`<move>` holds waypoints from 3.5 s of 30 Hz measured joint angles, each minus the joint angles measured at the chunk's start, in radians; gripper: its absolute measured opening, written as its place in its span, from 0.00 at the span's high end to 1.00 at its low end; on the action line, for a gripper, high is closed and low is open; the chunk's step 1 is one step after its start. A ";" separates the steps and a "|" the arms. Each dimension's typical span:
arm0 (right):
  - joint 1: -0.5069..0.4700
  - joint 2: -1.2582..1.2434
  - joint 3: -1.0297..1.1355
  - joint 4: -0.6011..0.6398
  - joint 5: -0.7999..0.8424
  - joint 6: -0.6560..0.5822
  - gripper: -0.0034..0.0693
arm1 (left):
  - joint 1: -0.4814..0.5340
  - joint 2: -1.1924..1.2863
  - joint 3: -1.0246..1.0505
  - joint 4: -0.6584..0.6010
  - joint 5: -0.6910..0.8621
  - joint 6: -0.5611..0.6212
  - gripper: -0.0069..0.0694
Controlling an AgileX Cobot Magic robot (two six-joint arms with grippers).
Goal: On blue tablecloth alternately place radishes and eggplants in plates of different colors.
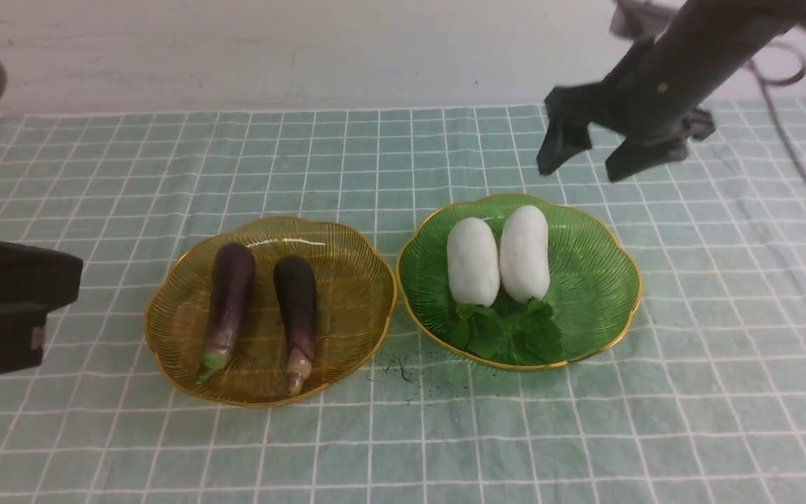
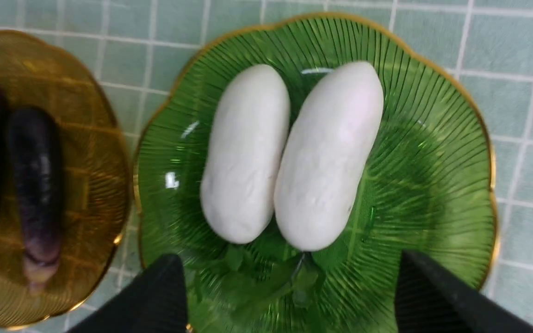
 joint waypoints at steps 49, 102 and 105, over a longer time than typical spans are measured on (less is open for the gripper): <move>0.000 -1.889 1.575 -0.117 -1.311 -0.135 0.97 | 0.000 -0.468 0.421 -0.004 -0.321 -0.024 0.92; 0.000 -1.890 1.575 -0.118 -1.274 -0.135 0.97 | 0.369 -0.820 1.115 -0.003 -0.642 0.191 0.92; 0.000 -1.890 1.575 -0.118 -1.274 -0.135 0.97 | 0.369 -0.820 1.115 -0.003 -0.641 0.191 0.92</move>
